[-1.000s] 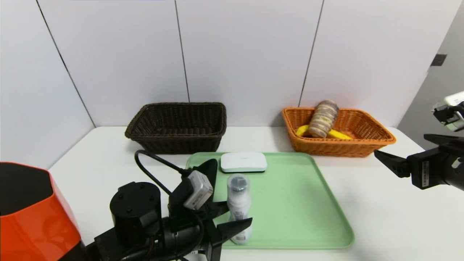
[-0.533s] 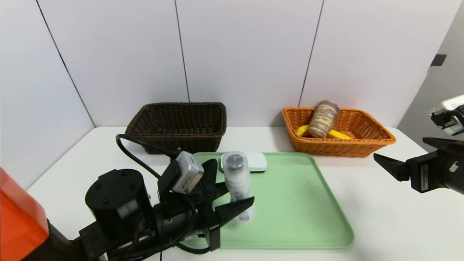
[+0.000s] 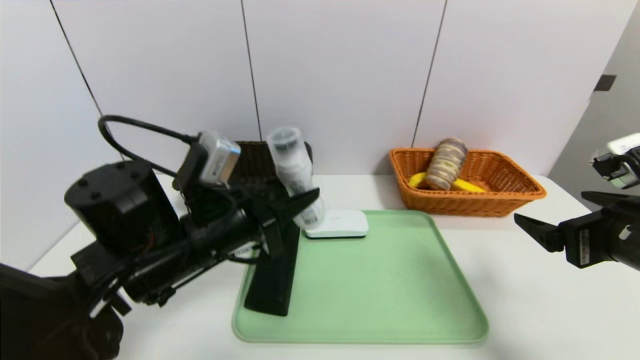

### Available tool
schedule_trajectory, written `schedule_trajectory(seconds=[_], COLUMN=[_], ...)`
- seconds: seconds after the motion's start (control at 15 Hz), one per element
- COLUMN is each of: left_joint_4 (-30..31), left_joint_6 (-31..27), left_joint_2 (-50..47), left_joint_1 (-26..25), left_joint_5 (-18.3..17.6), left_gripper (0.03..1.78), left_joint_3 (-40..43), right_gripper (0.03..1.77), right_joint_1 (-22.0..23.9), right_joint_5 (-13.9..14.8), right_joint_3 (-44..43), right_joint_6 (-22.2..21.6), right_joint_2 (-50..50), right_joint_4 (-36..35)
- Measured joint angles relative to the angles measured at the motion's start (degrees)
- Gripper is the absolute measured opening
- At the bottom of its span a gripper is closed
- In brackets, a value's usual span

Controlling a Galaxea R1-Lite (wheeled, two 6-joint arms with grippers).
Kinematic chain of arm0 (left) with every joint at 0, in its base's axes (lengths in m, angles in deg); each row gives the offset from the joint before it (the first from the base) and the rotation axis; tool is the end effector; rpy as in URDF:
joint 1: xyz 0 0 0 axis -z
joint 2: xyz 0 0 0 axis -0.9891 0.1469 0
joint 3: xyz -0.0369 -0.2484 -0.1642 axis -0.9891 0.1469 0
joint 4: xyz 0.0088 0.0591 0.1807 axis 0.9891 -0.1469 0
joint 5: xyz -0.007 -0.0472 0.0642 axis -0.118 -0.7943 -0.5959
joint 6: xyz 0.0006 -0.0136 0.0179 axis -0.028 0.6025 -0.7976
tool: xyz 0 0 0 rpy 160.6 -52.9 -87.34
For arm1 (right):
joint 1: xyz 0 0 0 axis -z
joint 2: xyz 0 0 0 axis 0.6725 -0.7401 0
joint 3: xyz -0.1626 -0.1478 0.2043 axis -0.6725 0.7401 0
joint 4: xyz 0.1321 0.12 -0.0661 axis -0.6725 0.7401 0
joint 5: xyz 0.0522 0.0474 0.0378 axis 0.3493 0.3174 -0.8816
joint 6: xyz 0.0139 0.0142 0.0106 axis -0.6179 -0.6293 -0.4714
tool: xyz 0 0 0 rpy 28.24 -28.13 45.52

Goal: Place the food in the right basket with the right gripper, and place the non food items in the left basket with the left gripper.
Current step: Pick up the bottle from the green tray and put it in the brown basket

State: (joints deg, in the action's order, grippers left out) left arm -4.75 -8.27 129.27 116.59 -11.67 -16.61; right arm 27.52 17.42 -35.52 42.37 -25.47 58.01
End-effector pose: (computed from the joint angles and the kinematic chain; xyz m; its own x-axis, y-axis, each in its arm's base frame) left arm 0.2216 -0.1640 0.1899 0.5865 -0.7957 0.1513 0.8038 0.5948 0.0117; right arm 0.1683 0.0384 0.2105 0.9447 -0.0111 -0.3277 -0.0888 0.9535 -0.2881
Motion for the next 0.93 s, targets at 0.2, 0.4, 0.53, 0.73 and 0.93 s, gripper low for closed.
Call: schedule_trajectory(seconds=[0.2,0.4,0.53,0.73,0.93], left_joint_4=[-11.01,-18.4,-21.33,-28.92,-31.21], left_joint_6=[-0.34,-1.6,-3.27,-3.71,-3.8], left_joint_2=[-1.52,0.91,4.05,8.48,12.95], left_joint_1=[-8.8,-16.21,-19.75,-23.21,-25.5], left_joint_5=[-0.11,-0.17,-0.22,-0.2,-0.17], left_gripper=[0.6,0.6,0.6,0.6,0.6], left_joint_3=[-11.06,-22.2,-28.56,-37.02,-42.09], right_gripper=[1.7,1.7,1.7,1.7,1.7], right_joint_1=[-0.06,-0.09,-0.09,-0.11,-0.15], right_joint_5=[-0.27,-0.24,-0.29,-0.3,-0.3], right_joint_3=[-0.04,0.07,0.35,1.04,1.45], right_joint_6=[-0.02,-0.2,-0.2,-0.24,-0.33], right_joint_2=[0.0,0.0,0.0,0.07,0.07], right_joint_4=[0.0,-0.02,-0.02,0.02,-0.02])
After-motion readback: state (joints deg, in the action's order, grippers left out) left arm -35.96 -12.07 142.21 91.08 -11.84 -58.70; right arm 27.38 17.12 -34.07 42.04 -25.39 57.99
